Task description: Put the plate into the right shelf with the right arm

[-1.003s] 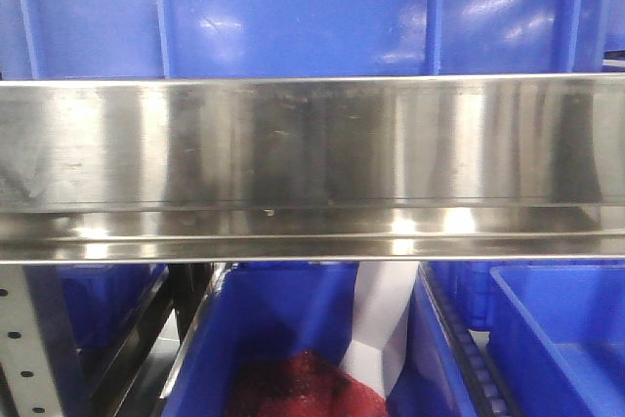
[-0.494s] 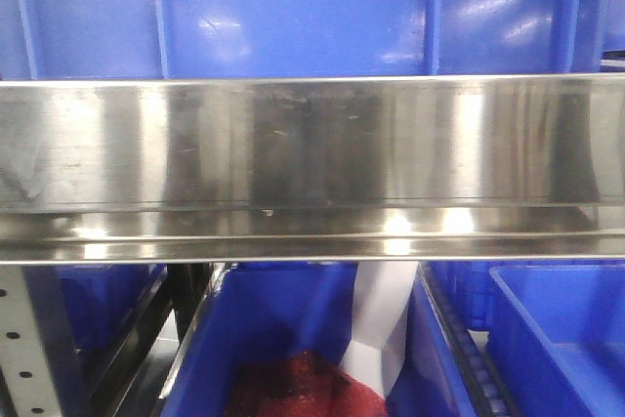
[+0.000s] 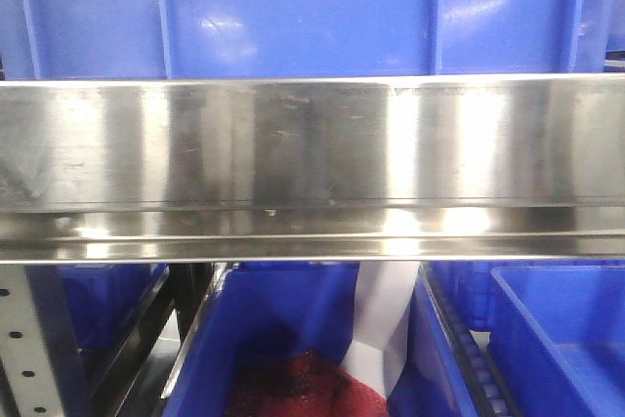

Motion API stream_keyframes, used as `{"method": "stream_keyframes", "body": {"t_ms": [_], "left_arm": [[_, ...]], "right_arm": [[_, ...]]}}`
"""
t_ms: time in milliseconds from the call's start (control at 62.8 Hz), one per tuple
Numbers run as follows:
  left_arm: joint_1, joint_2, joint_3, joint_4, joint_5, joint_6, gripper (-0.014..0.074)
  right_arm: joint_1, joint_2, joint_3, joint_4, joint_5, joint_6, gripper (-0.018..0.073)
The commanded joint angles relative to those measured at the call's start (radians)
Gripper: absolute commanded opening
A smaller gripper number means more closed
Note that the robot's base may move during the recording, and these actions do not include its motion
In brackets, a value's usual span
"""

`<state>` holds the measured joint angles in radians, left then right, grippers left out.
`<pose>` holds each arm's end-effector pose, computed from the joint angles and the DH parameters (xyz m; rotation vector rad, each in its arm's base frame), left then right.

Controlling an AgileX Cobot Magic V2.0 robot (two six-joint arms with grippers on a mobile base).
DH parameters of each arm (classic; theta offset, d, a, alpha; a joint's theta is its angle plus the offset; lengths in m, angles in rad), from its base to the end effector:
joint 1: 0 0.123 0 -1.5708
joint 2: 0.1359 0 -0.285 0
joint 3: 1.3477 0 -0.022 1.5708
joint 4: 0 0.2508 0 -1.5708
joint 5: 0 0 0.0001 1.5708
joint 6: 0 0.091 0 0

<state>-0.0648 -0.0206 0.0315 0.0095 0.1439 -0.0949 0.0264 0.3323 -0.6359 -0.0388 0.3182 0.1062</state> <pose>0.0560 -0.0035 0.1906 -0.0180 1.6395 -0.1139 0.0599 0.0005 0.3740 0.0419 1.4978 0.0680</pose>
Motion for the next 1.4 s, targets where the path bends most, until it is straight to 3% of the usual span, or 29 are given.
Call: {"method": "stream_keyframes", "body": {"t_ms": [0, 303, 494, 669, 1003, 1386], "left_arm": [[-0.007, -0.001, 0.01, -0.002, -0.085, -0.006, -0.0047], [-0.007, -0.001, 0.01, -0.002, -0.085, -0.006, -0.0047], [-0.007, -0.001, 0.01, -0.002, -0.085, -0.006, -0.0047], [-0.007, -0.001, 0.01, -0.002, -0.085, -0.006, -0.0047], [-0.007, -0.001, 0.01, -0.002, -0.085, -0.006, -0.0047], [-0.007, -0.001, 0.01, -0.002, -0.085, -0.006, -0.0047]], "right_arm": [[-0.01, -0.105, 0.111, -0.014, -0.154, 0.003, 0.0056], [-0.01, -0.331, 0.44, 0.019, -0.246, 0.003, 0.0056], [-0.008, -0.356, 0.561, 0.119, -0.297, 0.003, 0.0056], [-0.008, -0.356, 0.609, 0.118, -0.33, 0.003, 0.0056], [-0.006, -0.356, 0.658, 0.003, -0.347, 0.003, 0.0056], [-0.006, -0.356, 0.658, 0.001, -0.325, 0.003, 0.0056]]}}
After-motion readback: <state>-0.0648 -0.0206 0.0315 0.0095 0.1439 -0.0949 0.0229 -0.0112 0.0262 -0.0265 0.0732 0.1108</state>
